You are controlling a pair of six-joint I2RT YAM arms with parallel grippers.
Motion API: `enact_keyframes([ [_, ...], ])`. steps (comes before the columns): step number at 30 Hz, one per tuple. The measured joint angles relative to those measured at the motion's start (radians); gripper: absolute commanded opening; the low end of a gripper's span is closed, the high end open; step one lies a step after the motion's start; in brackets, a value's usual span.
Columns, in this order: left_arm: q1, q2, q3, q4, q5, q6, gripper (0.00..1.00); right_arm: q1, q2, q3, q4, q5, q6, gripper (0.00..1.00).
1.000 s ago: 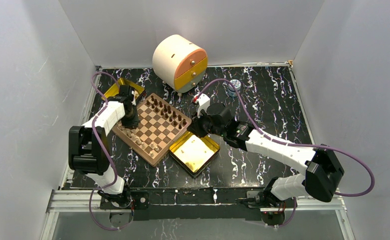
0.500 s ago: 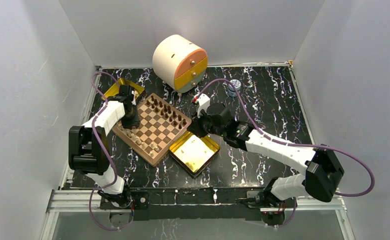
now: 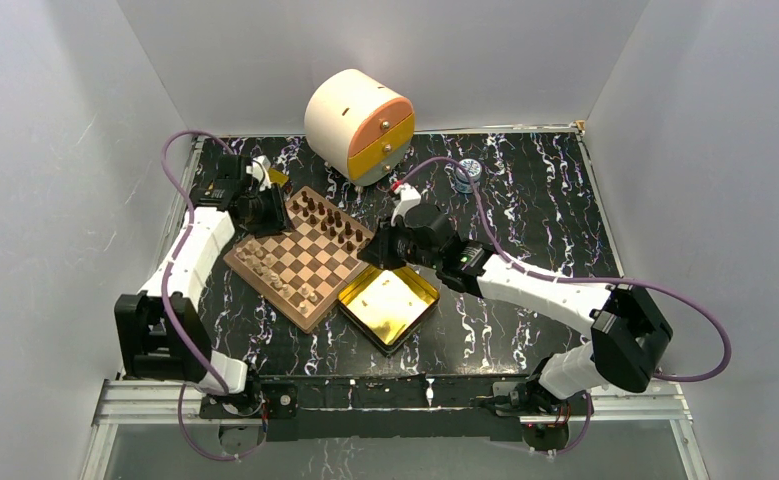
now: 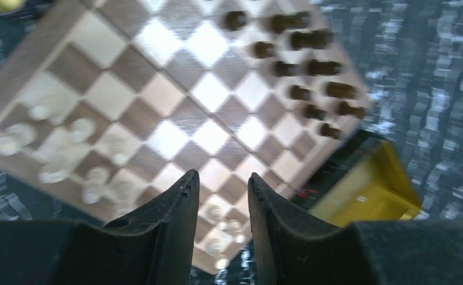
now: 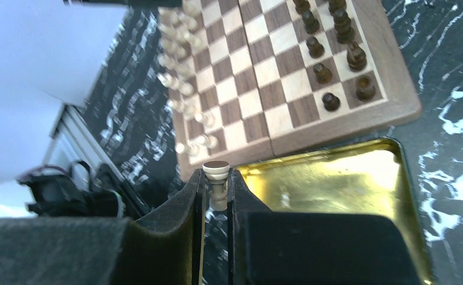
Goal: Set up the chess pieces on the board
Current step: Place the chess piece on the chessboard.
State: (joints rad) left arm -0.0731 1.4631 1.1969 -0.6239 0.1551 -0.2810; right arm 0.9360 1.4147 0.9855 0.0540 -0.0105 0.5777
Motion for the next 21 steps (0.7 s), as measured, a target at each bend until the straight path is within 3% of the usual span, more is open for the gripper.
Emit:
enact_keyframes([
  [5,0.0,-0.105,-0.079,0.091,0.24,-0.058,0.32,0.0,0.002,0.0,0.107,0.032,0.179,0.08],
  [11,-0.004,-0.278,-0.243,0.319,0.469,-0.198,0.31,-0.001,0.002,-0.015,0.265,0.117,0.422,0.07],
  [21,-0.054,-0.412,-0.347,0.615,0.565,-0.293,0.46,-0.001,0.014,-0.051,0.423,0.245,0.711,0.08],
])
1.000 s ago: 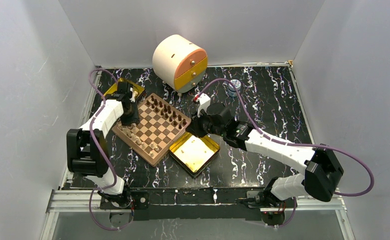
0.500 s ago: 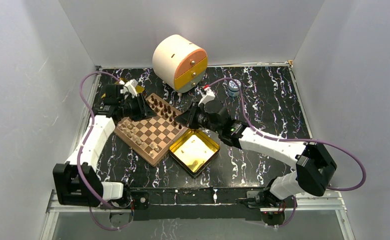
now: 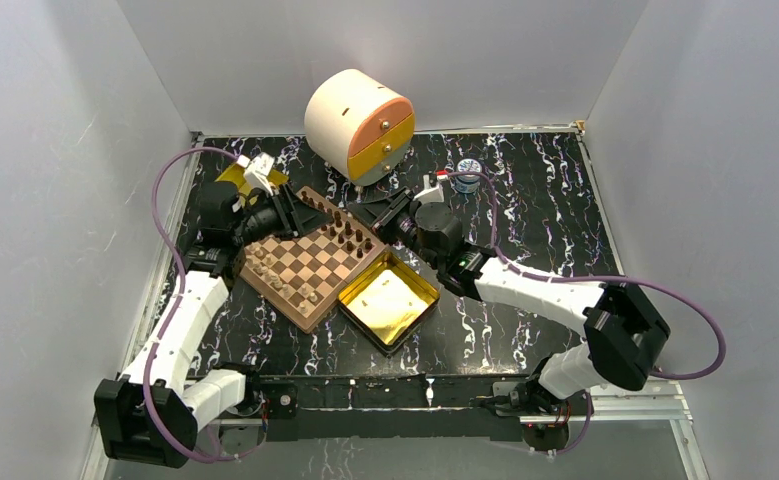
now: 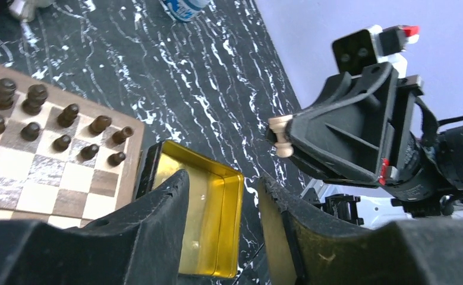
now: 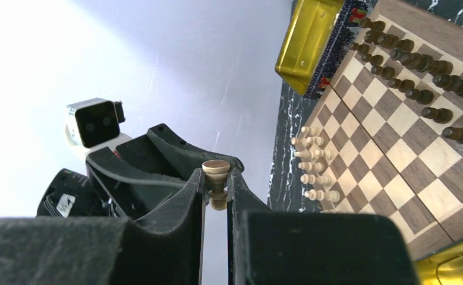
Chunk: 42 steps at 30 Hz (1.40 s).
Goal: Set up the chess pieces on the board
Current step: Place the chess piece on the chessboard.
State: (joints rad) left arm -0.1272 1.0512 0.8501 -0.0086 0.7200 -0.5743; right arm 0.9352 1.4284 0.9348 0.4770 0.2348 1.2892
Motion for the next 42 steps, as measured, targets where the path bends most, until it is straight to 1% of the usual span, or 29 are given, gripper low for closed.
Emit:
enact_keyframes([
  [4,-0.052,-0.004,-0.014,0.083,-0.009,-0.019,0.48,0.0,0.013,0.0,0.028,0.007,0.047,0.08],
  [7,-0.113,-0.002,-0.017,0.134,-0.035,-0.021,0.48,0.0,0.023,0.0,0.035,0.006,0.07,0.09],
  [13,-0.19,0.025,-0.017,0.184,-0.083,-0.016,0.46,0.0,0.029,0.0,0.051,0.011,0.096,0.08],
  [20,-0.22,0.042,-0.017,0.189,-0.148,0.003,0.41,-0.006,0.029,0.0,0.059,0.014,0.101,0.08],
  [25,-0.227,0.04,-0.017,0.188,-0.179,0.017,0.35,-0.008,0.029,-0.016,0.08,0.011,0.116,0.08],
  [30,-0.23,0.039,-0.017,0.183,-0.191,0.032,0.37,-0.01,0.028,-0.033,0.09,0.006,0.129,0.08],
  [33,-0.232,0.038,-0.017,0.185,-0.198,0.038,0.36,-0.01,0.028,-0.034,0.095,0.005,0.133,0.08],
  [34,-0.232,0.037,-0.017,0.186,-0.2,0.04,0.34,-0.01,0.028,-0.034,0.096,0.005,0.134,0.08],
  [37,-0.235,0.034,-0.017,0.187,-0.203,0.045,0.24,-0.01,0.028,-0.034,0.098,0.002,0.136,0.08],
  [40,-0.237,0.03,-0.017,0.186,-0.208,0.055,0.09,-0.01,0.029,-0.034,0.097,-0.002,0.137,0.08],
  [42,-0.238,0.023,-0.017,0.18,-0.21,0.065,0.02,-0.01,0.028,-0.035,0.097,-0.002,0.138,0.09],
])
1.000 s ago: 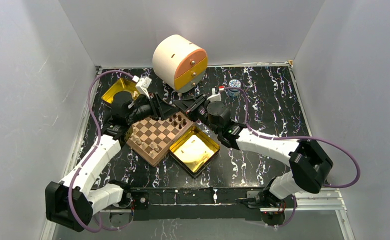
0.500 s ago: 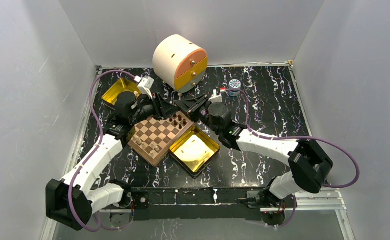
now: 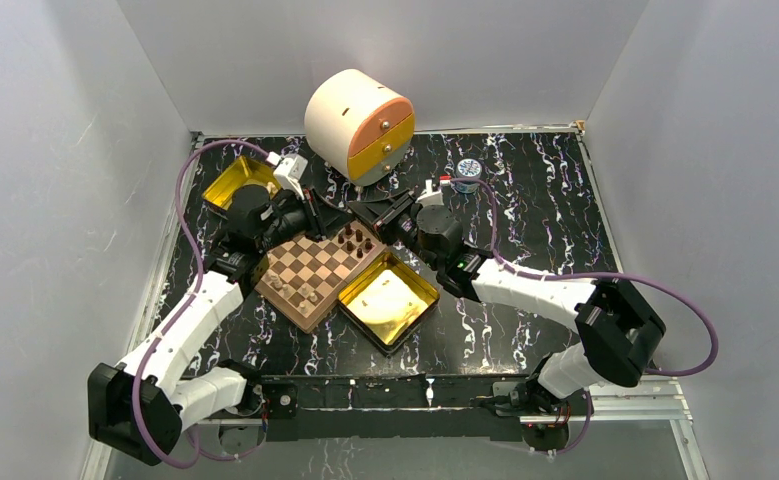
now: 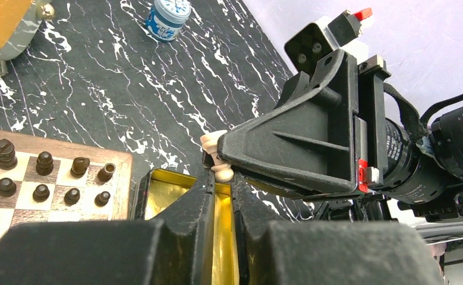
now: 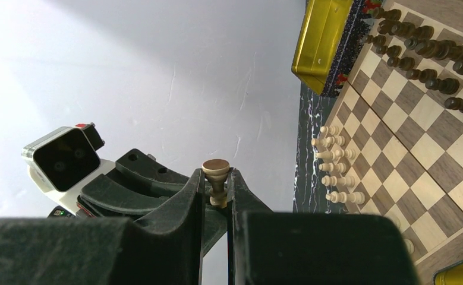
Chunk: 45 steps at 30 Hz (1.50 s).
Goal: Set up the chess pieces on the board
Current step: Place the chess piece on the chessboard.
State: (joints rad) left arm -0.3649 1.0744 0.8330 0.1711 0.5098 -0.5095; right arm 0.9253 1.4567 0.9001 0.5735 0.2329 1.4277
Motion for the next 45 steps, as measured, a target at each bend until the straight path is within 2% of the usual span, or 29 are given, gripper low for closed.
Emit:
enact_keyframes([
  [1,-0.001,-0.004,0.0,-0.007,-0.002,0.006,0.0,0.0,0.0,-0.002,0.0,-0.001,0.0,0.1],
  [13,-0.016,-0.017,-0.003,-0.096,0.036,0.042,0.0,0.008,-0.064,-0.105,0.027,-0.027,-0.005,0.22],
  [18,-0.018,-0.037,-0.003,-0.142,0.06,0.073,0.0,0.016,-0.107,-0.141,0.019,-0.031,-0.03,0.32],
  [25,-0.003,-0.047,0.013,-0.26,0.014,0.115,0.0,0.019,-0.188,-0.198,-0.032,-0.026,-0.101,0.48],
  [30,-0.003,-0.014,0.093,-0.406,0.007,0.161,0.0,0.019,-0.241,-0.199,-0.06,-0.04,-0.323,0.53],
  [33,-0.003,0.003,0.145,-0.51,-0.019,0.188,0.0,0.019,-0.255,-0.166,-0.131,-0.096,-0.566,0.53],
  [37,-0.003,0.057,0.251,-0.713,-0.121,0.223,0.0,0.019,-0.281,-0.118,-0.243,-0.157,-0.795,0.53],
  [41,0.013,0.159,0.344,-0.895,-0.207,0.268,0.0,0.019,-0.354,-0.118,-0.322,-0.19,-0.909,0.53],
  [45,0.042,0.266,0.398,-1.032,-0.257,0.32,0.0,0.019,-0.423,-0.119,-0.377,-0.203,-0.943,0.55],
])
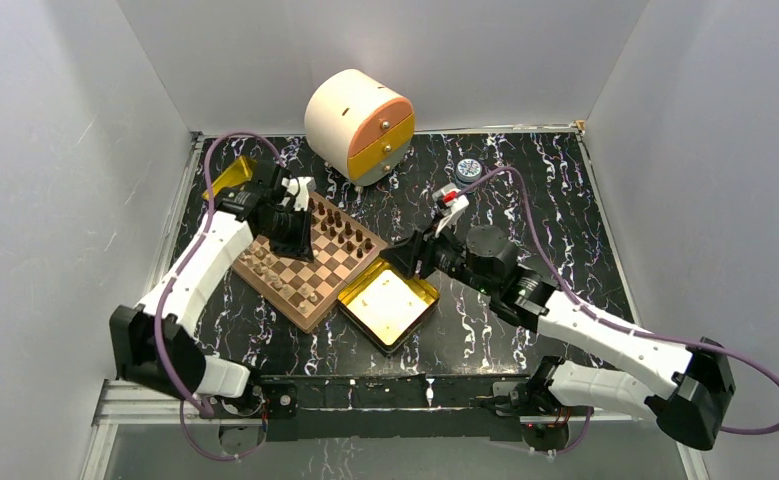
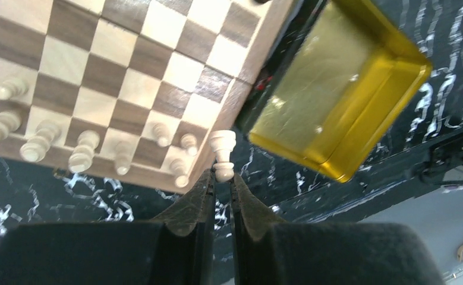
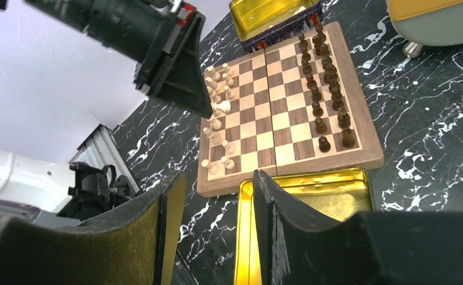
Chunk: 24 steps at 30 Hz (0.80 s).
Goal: Set up the chess pieces on the board
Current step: Place the chess piece on the chessboard.
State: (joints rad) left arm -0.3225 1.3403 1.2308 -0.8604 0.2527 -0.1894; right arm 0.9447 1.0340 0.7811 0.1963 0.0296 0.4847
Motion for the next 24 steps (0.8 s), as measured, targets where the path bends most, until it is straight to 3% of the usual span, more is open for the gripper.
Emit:
enact_keyframes([
  [13,0.048,0.326,0.231,-0.222,-0.117,0.146,0.0,0.0,-0.176,-0.026,-0.158,0.016,-0.03,0.97],
  [24,0.049,0.462,0.306,-0.319,-0.21,0.193,0.0,0.0,-0.209,-0.026,-0.204,0.024,-0.013,0.99],
])
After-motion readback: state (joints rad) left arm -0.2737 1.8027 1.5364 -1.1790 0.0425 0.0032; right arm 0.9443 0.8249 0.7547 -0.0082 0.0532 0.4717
